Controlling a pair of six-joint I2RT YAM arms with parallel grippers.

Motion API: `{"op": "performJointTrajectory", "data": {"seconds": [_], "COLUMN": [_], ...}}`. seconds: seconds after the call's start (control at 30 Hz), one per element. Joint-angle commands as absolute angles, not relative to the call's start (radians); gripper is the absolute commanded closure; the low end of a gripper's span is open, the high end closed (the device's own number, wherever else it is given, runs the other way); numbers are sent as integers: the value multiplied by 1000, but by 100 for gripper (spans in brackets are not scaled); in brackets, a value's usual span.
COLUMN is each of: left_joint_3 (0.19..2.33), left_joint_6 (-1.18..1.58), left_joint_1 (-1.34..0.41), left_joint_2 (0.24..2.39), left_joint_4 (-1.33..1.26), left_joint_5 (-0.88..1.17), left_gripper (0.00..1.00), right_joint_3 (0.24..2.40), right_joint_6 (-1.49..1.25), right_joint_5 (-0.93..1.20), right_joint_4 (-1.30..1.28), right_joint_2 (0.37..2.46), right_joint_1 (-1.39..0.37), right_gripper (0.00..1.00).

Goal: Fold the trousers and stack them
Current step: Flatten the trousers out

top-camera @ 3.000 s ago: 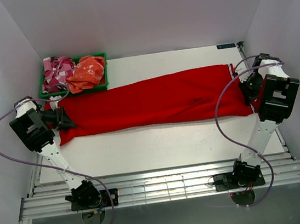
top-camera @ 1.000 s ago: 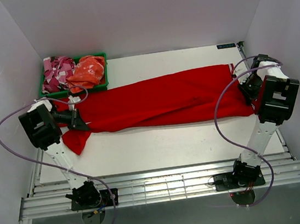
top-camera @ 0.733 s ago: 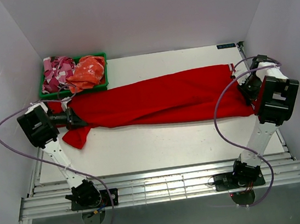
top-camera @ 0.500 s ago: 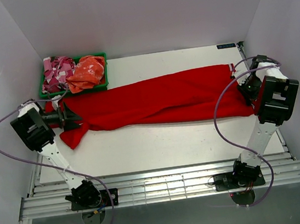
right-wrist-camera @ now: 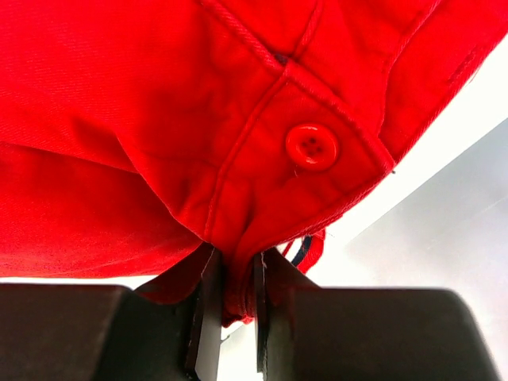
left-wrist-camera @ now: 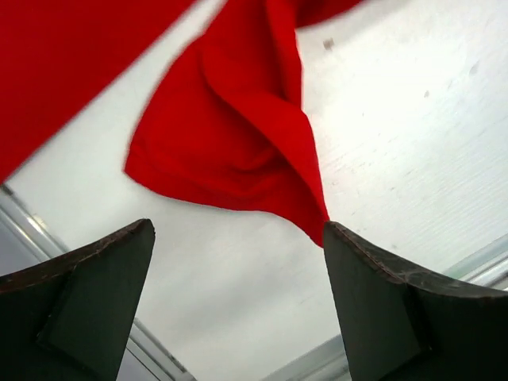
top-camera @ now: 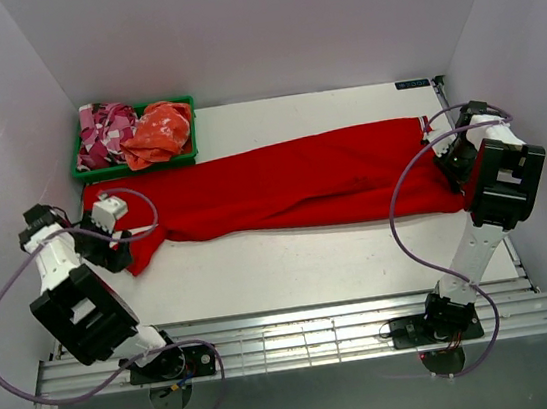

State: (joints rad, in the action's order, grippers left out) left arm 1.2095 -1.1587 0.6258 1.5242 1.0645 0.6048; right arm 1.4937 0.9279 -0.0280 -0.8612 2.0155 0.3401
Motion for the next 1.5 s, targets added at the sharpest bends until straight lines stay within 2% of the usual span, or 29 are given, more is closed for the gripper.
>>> {"op": "performJointTrajectory", "data": {"seconds": [0.0,0.17,0.33,0.37,0.43,0.47,0.5,0.57,0.6,0.67,0.7,0.87,1.07,1.13,1.27,1.3,1.33,1.37,1.43,1.47], "left_joint_3": [944,792,764,817,920,1054,1125,1279,1437,1616,1712,1687,1818,1772,1516,1479,1454,1444,1457,1463], "left_joint_6": [-1465,-1581,-1488,-1452,-1329,-1287,-1246,-1177,-1164,-1079,-987,-863,-735,-849,-1044,-1072,-1080,-1062,-1013,-964], "left_joint_1": [635,629,601,603,606,612,621,658,673,706,722,759,801,786,749,743,733,732,730,732], "left_joint_2": [1425,1364,1474,1503,1609,1644,1711,1779,1822,2007,2050,2147,2298,2234,2085,2065,2050,2052,2063,2062], "left_joint_4": [876,747,565,557,653,717,865,1031,1204,1393,1407,1404,1404,1405,1407,1404,1399,1391,1359,1342], "left_joint_5": [520,584,523,509,517,558,598,685,768,814,830,782,825,825,711,706,703,722,755,770], "left_gripper": [2,2,2,10,61,85,100,100,100,100,100,100,100,100,100,100,100,100,100,100], "right_joint_3": [1454,1454,1465,1470,1476,1480,1480,1479,1477,1474,1474,1477,1447,1437,1433,1433,1433,1436,1434,1430], "right_joint_6": [957,943,936,933,930,931,934,943,946,954,963,999,1068,1083,1086,1080,1072,1065,1039,1034], "right_joint_5": [-66,-58,-55,-55,-54,-55,-54,-55,-58,-66,-72,-90,-162,-170,-152,-141,-127,-121,-120,-123], "right_joint_4": [-822,-828,-830,-831,-838,-841,-842,-842,-838,-833,-833,-818,-760,-746,-742,-742,-742,-744,-755,-761], "right_joint_2": [2052,2054,2056,2057,2057,2056,2054,2048,2045,2045,2045,2054,2069,2068,2060,2059,2056,2054,2048,2040], "right_joint_1": [365,362,360,360,360,359,360,360,360,362,364,382,397,405,410,407,394,384,368,358], "right_gripper": [92,92,92,92,92,92,92,92,92,92,92,92,92,92,92,88,79,59,38,15]}}
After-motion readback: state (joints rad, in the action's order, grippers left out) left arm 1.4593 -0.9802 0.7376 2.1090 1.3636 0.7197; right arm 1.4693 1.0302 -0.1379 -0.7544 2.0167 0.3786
